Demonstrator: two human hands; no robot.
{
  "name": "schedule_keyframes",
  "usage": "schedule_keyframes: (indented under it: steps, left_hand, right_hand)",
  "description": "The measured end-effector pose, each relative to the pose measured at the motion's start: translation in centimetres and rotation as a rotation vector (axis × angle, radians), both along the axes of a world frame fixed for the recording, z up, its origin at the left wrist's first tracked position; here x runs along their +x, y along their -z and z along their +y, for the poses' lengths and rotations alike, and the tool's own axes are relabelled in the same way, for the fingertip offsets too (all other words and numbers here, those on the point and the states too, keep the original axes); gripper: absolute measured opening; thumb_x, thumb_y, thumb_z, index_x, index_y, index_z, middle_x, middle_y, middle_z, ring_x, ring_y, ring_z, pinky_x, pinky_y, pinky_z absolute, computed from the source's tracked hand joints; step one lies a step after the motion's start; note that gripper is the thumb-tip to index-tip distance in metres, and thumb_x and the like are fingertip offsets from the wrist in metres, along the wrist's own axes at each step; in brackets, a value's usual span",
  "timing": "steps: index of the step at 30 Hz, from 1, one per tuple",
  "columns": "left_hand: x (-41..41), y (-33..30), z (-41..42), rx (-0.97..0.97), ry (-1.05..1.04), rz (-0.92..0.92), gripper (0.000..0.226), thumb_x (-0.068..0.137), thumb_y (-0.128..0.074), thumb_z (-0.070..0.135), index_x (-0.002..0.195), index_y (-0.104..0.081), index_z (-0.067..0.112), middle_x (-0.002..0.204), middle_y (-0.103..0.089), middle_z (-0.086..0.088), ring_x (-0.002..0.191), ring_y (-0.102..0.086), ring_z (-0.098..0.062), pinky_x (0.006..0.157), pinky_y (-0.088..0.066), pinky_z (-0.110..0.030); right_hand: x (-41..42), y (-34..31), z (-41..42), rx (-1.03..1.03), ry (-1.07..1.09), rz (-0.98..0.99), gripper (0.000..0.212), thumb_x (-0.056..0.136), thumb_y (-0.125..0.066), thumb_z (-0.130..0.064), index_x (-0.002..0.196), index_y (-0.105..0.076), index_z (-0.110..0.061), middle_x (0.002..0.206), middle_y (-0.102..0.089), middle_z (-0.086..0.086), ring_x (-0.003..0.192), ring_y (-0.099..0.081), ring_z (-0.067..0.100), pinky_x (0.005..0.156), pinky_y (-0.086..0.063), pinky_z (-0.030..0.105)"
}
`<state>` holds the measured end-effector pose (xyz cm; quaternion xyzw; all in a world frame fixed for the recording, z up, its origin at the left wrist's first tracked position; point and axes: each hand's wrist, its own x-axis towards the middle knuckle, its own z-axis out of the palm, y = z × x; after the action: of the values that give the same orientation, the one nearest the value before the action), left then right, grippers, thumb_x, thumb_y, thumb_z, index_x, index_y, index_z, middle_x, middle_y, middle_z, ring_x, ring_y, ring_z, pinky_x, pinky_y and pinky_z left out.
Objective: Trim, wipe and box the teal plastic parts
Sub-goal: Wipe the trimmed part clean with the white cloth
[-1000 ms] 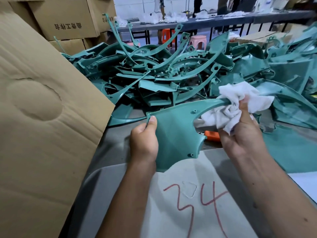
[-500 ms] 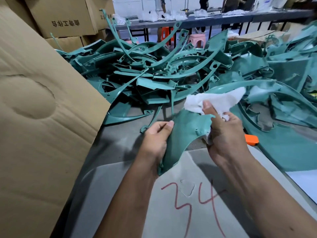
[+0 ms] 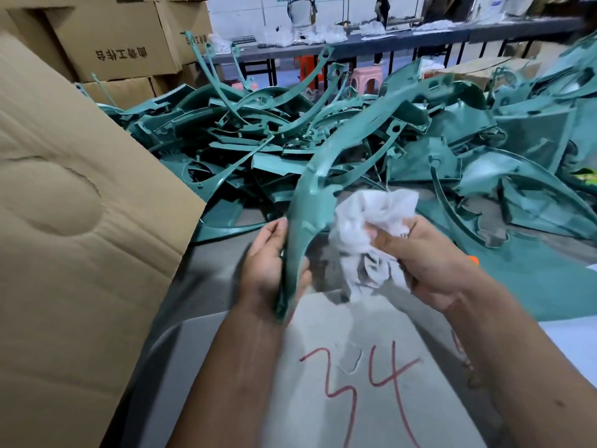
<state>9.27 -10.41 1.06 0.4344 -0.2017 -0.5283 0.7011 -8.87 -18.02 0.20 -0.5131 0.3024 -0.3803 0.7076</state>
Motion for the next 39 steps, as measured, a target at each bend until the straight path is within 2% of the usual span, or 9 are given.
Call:
schedule_keyframes:
  steps: [3,6,8,12,19,24,27,35,39]
  left_hand:
    - [0.7,0.3,-0.3,0.001,-0.084,-0.099,0.009,0.107,-0.047,0.017,0.11,-0.054,0.012,0.068,-0.05,-0.007,0.033,-0.044,-0.004,0.034,-0.034,-0.012]
    - [0.4,0.3,-0.1,0.001,-0.068,-0.071,0.008,0.106,-0.049,0.016,0.107,-0.056,0.012,0.066,-0.05,-0.007,0.032,-0.045,-0.005,0.035,-0.035,-0.012]
    - [0.3,0.3,-0.2,0.003,-0.052,-0.049,0.008,0.106,-0.049,0.016,0.108,-0.056,0.011,0.063,-0.051,-0.005,0.031,-0.045,-0.005,0.034,-0.035,-0.011]
    - [0.1,0.4,-0.1,0.051,-0.015,-0.091,0.012,0.106,-0.051,0.018,0.112,-0.058,0.011,0.069,-0.054,-0.008,0.036,-0.047,-0.007,0.036,-0.036,-0.013]
    - [-1.9,0.8,-0.1,0.127,0.081,-0.2,0.006,0.103,-0.055,0.014,0.099,-0.06,0.012,0.067,-0.06,-0.006,0.036,-0.051,-0.008,0.036,-0.038,-0.013]
    - [-1.9,1.0,-0.3,0.09,0.019,-0.253,0.005,0.102,-0.058,0.011,0.1,-0.061,0.008,0.08,-0.062,-0.005,0.051,-0.057,-0.007,0.047,-0.046,-0.014]
    - [-1.7,1.3,-0.3,0.076,0.002,-0.271,0.01,0.101,-0.059,0.012,0.091,-0.062,0.012,0.078,-0.063,-0.003,0.056,-0.057,-0.009,0.049,-0.047,-0.015]
    - [-1.1,1.4,-0.1,0.054,-0.046,-0.299,0.013,0.101,-0.059,0.012,0.089,-0.063,0.014,0.077,-0.064,-0.004,0.055,-0.057,-0.009,0.048,-0.046,-0.016]
    - [-0.9,1.5,-0.1,0.057,-0.097,-0.306,0.012,0.1,-0.06,0.011,0.089,-0.063,0.015,0.08,-0.063,-0.007,0.057,-0.057,-0.011,0.05,-0.046,-0.019]
  right_hand:
    - [0.8,-0.2,0.3,0.259,0.301,-0.343,0.055,0.089,-0.071,-0.034,0.131,-0.065,0.001,0.112,-0.073,0.021,0.095,-0.073,0.036,0.081,-0.061,0.051]
    - [1.4,-0.8,0.3,0.417,0.433,-0.551,0.048,0.102,-0.058,-0.038,0.139,-0.064,-0.008,0.133,-0.07,0.015,0.124,-0.066,0.034,0.109,-0.049,0.057]
    - [1.4,-1.2,0.4,0.379,0.471,-0.589,0.045,0.105,-0.054,-0.037,0.139,-0.064,-0.009,0.133,-0.07,0.015,0.124,-0.067,0.033,0.109,-0.049,0.057]
    - [1.5,-1.7,1.0,0.244,0.48,-0.571,0.046,0.101,-0.058,-0.034,0.138,-0.063,-0.006,0.13,-0.072,0.015,0.116,-0.071,0.03,0.083,-0.064,0.045]
    - [0.7,-1.8,1.2,0.07,0.585,-0.438,0.023,0.094,-0.071,-0.03,0.108,-0.069,-0.012,0.087,-0.079,0.003,0.064,-0.075,0.021,0.049,-0.058,0.031]
    - [1.0,-1.3,1.2,0.014,0.543,-0.385,0.04,0.09,-0.076,-0.028,0.122,-0.068,-0.006,0.101,-0.08,0.008,0.067,-0.076,0.026,0.054,-0.06,0.036]
    - [1.6,-0.8,1.4,0.017,0.502,-0.369,0.027,0.082,-0.081,-0.026,0.106,-0.078,-0.014,0.096,-0.08,0.01,0.069,-0.071,0.026,0.073,-0.047,0.041]
    - [2.5,-0.7,1.7,0.087,0.338,-0.336,0.011,0.079,-0.076,-0.016,0.085,-0.085,-0.018,0.104,-0.08,0.009,0.085,-0.07,0.029,0.08,-0.049,0.038]
    - [2.5,-0.7,1.8,0.178,0.284,-0.302,0.035,0.074,-0.08,-0.017,0.107,-0.078,-0.006,0.113,-0.076,0.019,0.098,-0.059,0.034,0.087,-0.045,0.041]
